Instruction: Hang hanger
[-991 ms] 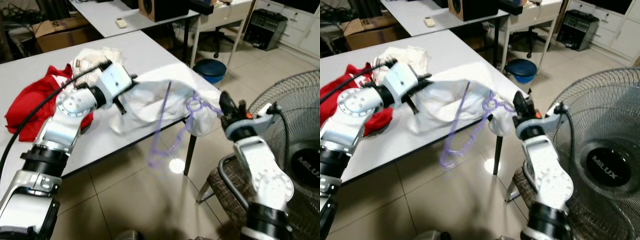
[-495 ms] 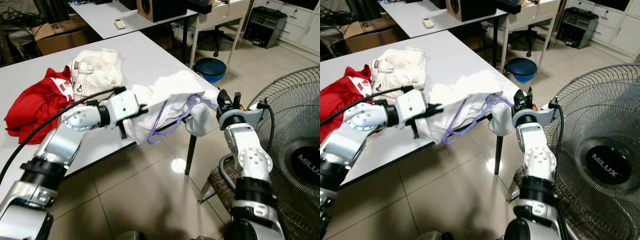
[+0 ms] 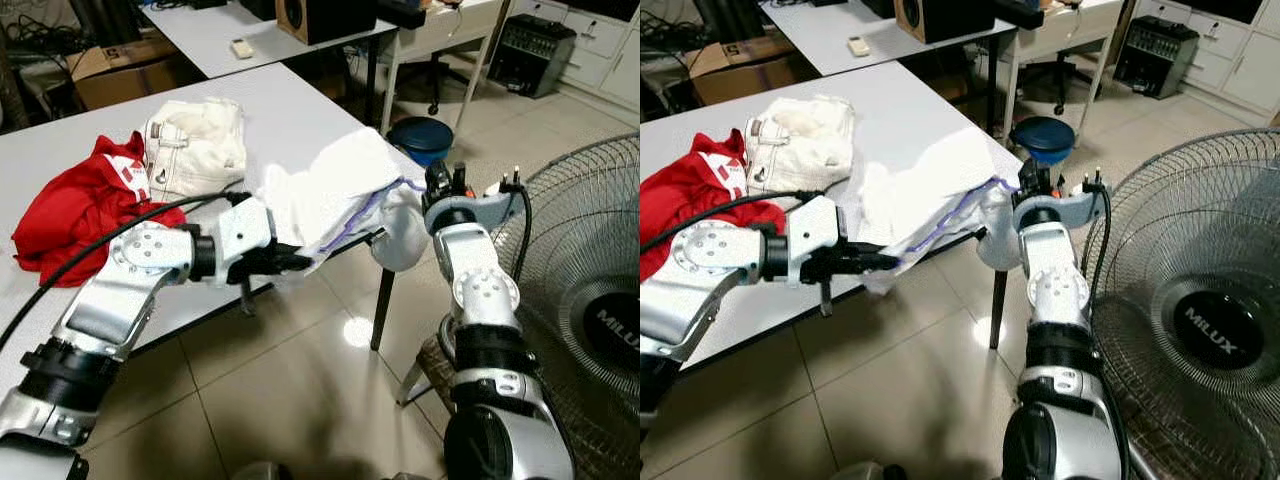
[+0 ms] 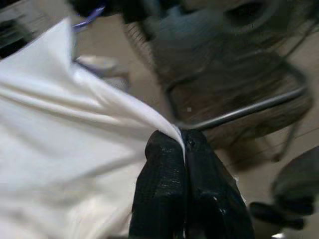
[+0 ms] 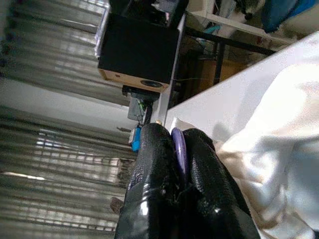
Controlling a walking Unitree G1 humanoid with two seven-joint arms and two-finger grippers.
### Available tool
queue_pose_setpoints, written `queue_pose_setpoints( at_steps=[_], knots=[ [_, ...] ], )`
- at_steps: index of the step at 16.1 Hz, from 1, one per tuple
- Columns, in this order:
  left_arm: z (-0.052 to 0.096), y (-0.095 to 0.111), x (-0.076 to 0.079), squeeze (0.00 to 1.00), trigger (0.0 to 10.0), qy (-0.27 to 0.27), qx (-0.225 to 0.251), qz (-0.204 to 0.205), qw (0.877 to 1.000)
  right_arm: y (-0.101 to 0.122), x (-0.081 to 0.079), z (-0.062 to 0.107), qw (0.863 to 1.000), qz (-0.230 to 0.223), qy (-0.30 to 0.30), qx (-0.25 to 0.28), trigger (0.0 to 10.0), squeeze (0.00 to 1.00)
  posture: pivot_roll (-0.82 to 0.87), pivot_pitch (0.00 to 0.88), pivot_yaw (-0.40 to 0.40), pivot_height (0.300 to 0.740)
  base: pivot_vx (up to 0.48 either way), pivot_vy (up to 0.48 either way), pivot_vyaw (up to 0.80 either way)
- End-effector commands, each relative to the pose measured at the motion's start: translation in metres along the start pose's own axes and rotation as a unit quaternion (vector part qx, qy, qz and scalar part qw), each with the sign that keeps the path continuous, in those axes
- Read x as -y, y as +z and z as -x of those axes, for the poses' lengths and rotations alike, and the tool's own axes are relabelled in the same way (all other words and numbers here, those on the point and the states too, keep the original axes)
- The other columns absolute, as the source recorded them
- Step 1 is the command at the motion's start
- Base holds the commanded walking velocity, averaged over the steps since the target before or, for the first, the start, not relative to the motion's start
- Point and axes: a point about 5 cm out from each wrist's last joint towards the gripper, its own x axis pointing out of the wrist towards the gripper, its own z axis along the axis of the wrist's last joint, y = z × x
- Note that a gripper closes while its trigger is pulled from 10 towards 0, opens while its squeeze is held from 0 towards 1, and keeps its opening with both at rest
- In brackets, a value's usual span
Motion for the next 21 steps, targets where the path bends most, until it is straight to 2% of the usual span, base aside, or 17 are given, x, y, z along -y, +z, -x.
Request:
queue_pose_setpoints(
  at_steps=[1,3,4,6,7,8,11,12,13,14,15,16,17,18,19,20,21],
  knots=[
    [0.003,0.002,0.006,0.00,0.0,-0.025,0.000,0.013,1.000,-0.010,-0.020,-0.004,0.999,-0.014,0.029,0.000,0.0,0.00,-0.09,0.011,0.053,0.740,0.000,0.000,0.00],
    [0.004,0.004,0.007,0.00,0.0,-0.019,0.007,0.019,1.000,-0.011,-0.020,-0.006,0.999,-0.009,0.031,0.002,0.0,0.00,-0.09,0.014,0.052,0.740,0.000,0.000,0.00],
    [0.003,0.009,0.002,0.00,0.0,0.004,0.025,0.019,0.999,-0.012,-0.020,-0.006,0.999,0.003,0.033,-0.004,0.0,0.00,-0.09,0.014,0.052,0.740,0.000,0.000,0.00],
    [-0.004,0.032,-0.008,0.00,0.0,0.033,0.098,0.039,0.994,-0.022,-0.020,-0.001,0.994,0.083,0.052,-0.041,0.0,0.00,-0.09,0.013,0.048,0.740,0.000,0.000,0.00],
    [-0.007,0.038,-0.007,0.00,0.0,0.028,0.116,0.048,0.992,-0.024,-0.019,0.000,0.993,0.095,0.055,-0.047,0.0,0.00,-0.09,0.011,0.049,0.740,0.000,0.000,0.00],
    [-0.012,0.041,-0.008,0.00,0.0,0.037,0.127,0.058,0.989,-0.025,-0.021,0.002,0.993,0.094,0.058,-0.051,0.0,0.00,-0.09,0.011,0.053,0.740,0.000,0.000,0.00],
    [-0.018,0.038,-0.019,0.00,0.0,0.094,0.109,0.054,0.988,-0.026,-0.028,0.007,0.989,0.100,0.077,-0.071,0.0,0.00,-0.10,0.011,0.057,0.740,0.000,0.000,0.00],
    [-0.018,0.045,-0.023,0.00,0.0,0.104,0.131,0.068,0.984,-0.023,-0.029,0.009,0.988,0.118,0.076,-0.065,0.0,0.00,-0.10,0.010,0.060,0.740,0.000,0.000,0.00],
    [-0.018,0.055,-0.023,0.00,0.0,0.098,0.165,0.085,0.978,-0.018,-0.029,0.011,0.988,0.120,0.071,-0.062,0.0,0.00,-0.10,0.010,0.061,0.740,0.000,0.000,0.00],
    [-0.017,0.064,-0.024,0.00,0.5,0.096,0.195,0.101,0.971,-0.017,-0.033,0.014,0.988,0.110,0.082,-0.069,0.0,0.00,-0.10,0.009,0.066,0.740,0.000,0.000,0.00],
    [-0.017,0.068,-0.026,0.00,0.5,0.101,0.212,0.110,0.966,-0.014,-0.034,0.015,0.989,0.109,0.082,-0.065,0.0,0.00,-0.10,0.009,0.067,0.740,0.000,0.000,0.00],
    [-0.015,0.075,-0.033,0.00,0.5,0.128,0.247,0.133,0.951,-0.010,-0.032,0.015,0.986,0.143,0.069,-0.060,0.0,0.00,-0.10,0.009,0.071,0.740,0.000,0.000,0.00],
    [-0.012,0.085,-0.044,0.00,0.0,0.154,0.301,0.177,0.924,-0.014,-0.034,0.019,0.982,0.145,0.087,-0.081,0.0,0.00,-0.11,0.009,0.075,0.740,0.000,0.000,0.00],
    [-0.010,0.091,-0.047,0.00,0.0,0.147,0.325,0.203,0.912,-0.015,-0.034,0.021,0.983,0.141,0.083,-0.079,0.0,0.00,-0.10,0.009,0.076,0.740,0.000,0.000,0.00],
    [-0.010,0.092,-0.045,0.00,0.0,0.137,0.325,0.207,0.913,-0.015,-0.033,0.021,0.984,0.143,0.079,-0.077,0.0,0.00,-0.10,0.008,0.076,0.740,0.000,0.000,0.00],
    [-0.018,0.081,-0.038,0.00,0.0,0.129,0.261,0.194,0.937,-0.013,-0.032,0.021,0.987,0.125,0.071,-0.067,0.0,0.00,-0.10,0.008,0.077,0.740,0.000,0.000,0.00],
    [-0.024,0.071,-0.035,0.00,0.0,0.134,0.214,0.184,0.950,-0.012,-0.033,0.021,0.989,0.112,0.070,-0.062,0.0,0.00,-0.10,0.008,0.077,0.740,0.000,0.000,0.00]
  ],
)
